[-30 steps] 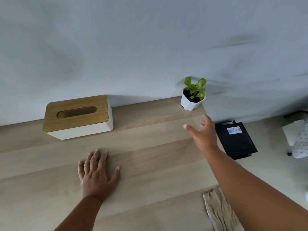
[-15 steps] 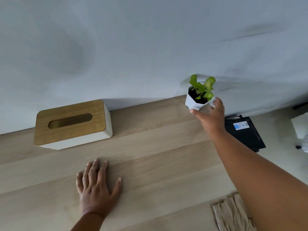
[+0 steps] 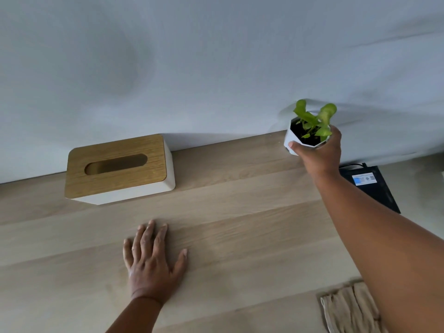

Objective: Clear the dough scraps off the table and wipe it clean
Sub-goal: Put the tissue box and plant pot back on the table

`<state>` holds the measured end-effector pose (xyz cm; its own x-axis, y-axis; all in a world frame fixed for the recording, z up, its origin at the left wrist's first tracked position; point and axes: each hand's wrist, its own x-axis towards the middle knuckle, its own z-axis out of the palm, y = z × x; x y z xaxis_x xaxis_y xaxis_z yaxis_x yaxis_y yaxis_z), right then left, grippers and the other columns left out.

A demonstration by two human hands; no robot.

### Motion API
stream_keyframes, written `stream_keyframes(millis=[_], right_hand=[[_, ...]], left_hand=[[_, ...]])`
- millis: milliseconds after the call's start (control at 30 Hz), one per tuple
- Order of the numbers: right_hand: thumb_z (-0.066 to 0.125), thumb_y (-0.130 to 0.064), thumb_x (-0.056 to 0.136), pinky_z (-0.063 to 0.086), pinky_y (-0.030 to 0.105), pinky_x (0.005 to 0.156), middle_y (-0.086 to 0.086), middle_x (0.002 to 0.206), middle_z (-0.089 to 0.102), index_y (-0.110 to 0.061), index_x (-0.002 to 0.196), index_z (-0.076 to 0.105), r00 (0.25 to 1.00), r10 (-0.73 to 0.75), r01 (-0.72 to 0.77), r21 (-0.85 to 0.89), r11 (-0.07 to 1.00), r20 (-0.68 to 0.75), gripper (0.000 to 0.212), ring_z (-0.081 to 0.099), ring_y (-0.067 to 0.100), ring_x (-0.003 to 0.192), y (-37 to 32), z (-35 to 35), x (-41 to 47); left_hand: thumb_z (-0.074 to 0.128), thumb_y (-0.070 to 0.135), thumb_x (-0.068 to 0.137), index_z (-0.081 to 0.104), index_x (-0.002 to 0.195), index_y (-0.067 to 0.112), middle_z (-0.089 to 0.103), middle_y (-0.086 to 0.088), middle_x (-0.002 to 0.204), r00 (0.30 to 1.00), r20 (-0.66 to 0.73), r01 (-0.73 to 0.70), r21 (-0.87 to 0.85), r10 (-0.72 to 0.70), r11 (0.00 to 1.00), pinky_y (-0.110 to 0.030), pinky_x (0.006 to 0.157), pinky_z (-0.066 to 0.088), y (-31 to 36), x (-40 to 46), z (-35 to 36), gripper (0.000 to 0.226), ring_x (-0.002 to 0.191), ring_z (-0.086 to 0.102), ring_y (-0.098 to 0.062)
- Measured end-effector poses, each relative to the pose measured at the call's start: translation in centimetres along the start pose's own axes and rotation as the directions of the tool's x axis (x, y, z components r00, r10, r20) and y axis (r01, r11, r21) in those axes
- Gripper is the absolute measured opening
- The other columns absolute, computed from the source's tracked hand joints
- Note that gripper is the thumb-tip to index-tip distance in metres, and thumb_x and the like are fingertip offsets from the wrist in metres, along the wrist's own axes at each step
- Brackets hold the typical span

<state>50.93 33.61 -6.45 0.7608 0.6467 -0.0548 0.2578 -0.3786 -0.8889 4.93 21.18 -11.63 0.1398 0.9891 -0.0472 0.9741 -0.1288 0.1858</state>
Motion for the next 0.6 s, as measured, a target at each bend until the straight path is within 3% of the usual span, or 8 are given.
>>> stream_keyframes(millis=[100, 267, 600], right_hand=[[0.091, -0.044, 0.052, 0.044, 0.009, 0.077, -0.018, 0.113, 0.063, -0.033, 0.13, 0.048, 1.0, 0.011, -0.011, -0.002, 1.0, -0.016, 0.09, 0.057, -0.022, 0.092, -0.1, -0.1, -0.4], [0.09, -0.044, 0.051, 0.042, -0.002, 0.07, -0.02, 0.11, 0.061, -0.042, 0.121, 0.045, 1.0, -0.015, 0.015, -0.002, 1.0, -0.004, 0.084, 0.057, -0.024, 0.091, -0.5, -0.3, -1.4], [0.094, -0.041, 0.051, 0.049, 0.011, 0.08, -0.018, 0.117, 0.063, -0.05, 0.117, 0.045, 0.995, -0.09, 0.09, 0.008, 0.996, 0.044, 0.083, 0.063, -0.012, 0.099, -0.8, 0.4, -4.5]], left_hand=[[0.045, 0.073, 0.085, 0.047, 0.149, 0.022, 0.032, -0.007, 0.163, 1.0, -0.012, -0.005, -0.002, 0.005, 1.0, -0.061, 0.124, 0.014, -0.1, -0.1, 0.2, 0.082, 0.157, 0.017, -0.026], [0.046, 0.073, 0.086, 0.045, 0.15, 0.023, 0.03, -0.006, 0.164, 1.0, -0.021, -0.007, -0.002, 0.007, 1.0, -0.059, 0.124, 0.012, -0.2, -0.1, 0.4, 0.081, 0.158, 0.013, -0.023], [0.047, 0.073, 0.084, 0.045, 0.148, 0.025, 0.031, -0.005, 0.163, 0.999, -0.046, 0.004, -0.021, -0.005, 1.0, -0.058, 0.125, 0.011, -0.4, -0.1, 0.8, 0.08, 0.158, 0.015, -0.023]])
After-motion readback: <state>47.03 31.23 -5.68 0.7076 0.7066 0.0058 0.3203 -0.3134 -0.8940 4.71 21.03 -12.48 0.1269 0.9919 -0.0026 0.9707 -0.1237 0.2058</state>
